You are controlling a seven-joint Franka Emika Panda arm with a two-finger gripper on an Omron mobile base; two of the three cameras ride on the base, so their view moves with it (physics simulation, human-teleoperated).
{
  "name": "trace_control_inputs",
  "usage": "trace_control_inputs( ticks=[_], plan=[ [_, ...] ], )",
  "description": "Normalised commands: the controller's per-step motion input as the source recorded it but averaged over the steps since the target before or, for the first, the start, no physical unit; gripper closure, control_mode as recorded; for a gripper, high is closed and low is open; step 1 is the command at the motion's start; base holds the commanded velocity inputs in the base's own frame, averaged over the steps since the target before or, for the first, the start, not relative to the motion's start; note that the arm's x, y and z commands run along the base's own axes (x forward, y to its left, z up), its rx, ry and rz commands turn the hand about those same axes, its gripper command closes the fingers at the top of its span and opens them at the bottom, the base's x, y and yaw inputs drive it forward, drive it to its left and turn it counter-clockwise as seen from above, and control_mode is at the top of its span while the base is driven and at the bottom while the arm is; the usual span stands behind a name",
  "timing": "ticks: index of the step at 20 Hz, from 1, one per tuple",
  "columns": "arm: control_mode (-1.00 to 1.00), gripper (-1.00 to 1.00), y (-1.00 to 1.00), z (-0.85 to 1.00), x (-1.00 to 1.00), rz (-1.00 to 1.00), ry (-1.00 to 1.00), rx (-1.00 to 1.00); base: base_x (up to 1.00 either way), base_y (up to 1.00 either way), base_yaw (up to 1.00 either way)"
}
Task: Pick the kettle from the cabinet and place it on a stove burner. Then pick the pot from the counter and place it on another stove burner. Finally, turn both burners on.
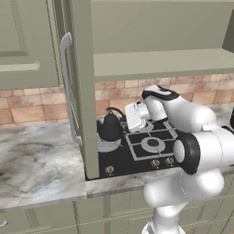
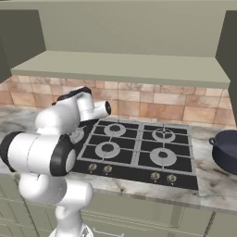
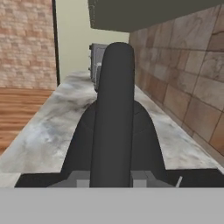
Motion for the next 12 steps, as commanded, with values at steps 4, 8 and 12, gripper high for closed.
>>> trace_control_inputs(
  ticks=[4, 8, 12],
  plan=[
    [-1.0, 1.0, 0.08, -0.16, 0.23, 0.0, 0.0, 0.0, 0.0, 0.0, 0.0],
    [-1.0, 1.0, 0.05, -0.14, 0.26, 0.0, 0.0, 0.0, 0.0, 0.0, 0.0],
    [-1.0, 1.0, 0.04, -0.13, 0.27, 0.0, 0.0, 0.0, 0.0, 0.0, 0.0]
  ],
)
